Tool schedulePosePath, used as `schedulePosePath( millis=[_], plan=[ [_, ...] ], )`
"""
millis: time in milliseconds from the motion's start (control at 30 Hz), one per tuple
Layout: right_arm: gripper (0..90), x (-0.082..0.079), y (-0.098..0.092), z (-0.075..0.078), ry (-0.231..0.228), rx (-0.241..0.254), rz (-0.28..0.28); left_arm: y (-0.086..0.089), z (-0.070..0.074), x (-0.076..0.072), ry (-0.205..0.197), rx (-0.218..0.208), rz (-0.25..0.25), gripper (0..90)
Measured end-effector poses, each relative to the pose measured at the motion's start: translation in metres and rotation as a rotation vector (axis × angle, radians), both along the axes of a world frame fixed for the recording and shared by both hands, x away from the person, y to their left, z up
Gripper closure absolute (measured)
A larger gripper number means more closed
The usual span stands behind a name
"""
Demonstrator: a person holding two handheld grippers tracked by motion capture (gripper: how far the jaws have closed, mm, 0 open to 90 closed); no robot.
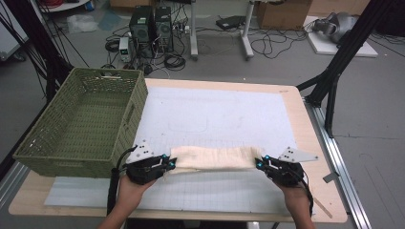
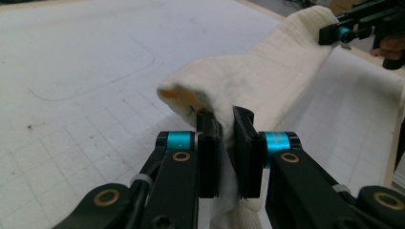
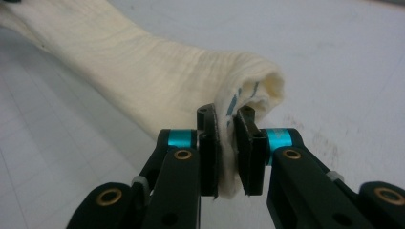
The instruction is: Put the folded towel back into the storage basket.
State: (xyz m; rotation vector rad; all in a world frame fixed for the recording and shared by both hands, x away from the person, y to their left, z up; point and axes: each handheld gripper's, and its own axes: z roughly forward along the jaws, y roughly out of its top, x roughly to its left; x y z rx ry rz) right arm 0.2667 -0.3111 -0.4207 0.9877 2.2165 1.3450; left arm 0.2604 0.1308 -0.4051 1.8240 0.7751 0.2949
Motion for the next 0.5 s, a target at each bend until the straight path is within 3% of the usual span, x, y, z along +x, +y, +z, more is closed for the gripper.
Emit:
schedulePosePath(
  millis=[33,67,200,333,500],
  plan=[
    [80.8,0.002,0.001,0.003,-0.043,-0.002,0.013,0.001,0.002,-0.001,-0.011,-0.006,-0.001,81.1],
    [80.8,0.003,0.002,0.004,-0.057,-0.006,0.015,0.003,0.004,-0.002,-0.022,-0.007,-0.001,81.1],
    [81.1,0.006,0.006,0.006,-0.068,0.010,0.023,0.007,0.010,-0.008,-0.060,0.008,0.008,81.5],
    [81.2,0.013,0.011,0.012,-0.096,0.044,0.039,0.013,0.015,-0.012,-0.073,-0.005,0.020,81.6],
    [81.2,0.020,0.018,0.019,-0.115,0.052,0.056,0.022,0.023,-0.018,-0.095,-0.023,0.031,81.6]
  ],
)
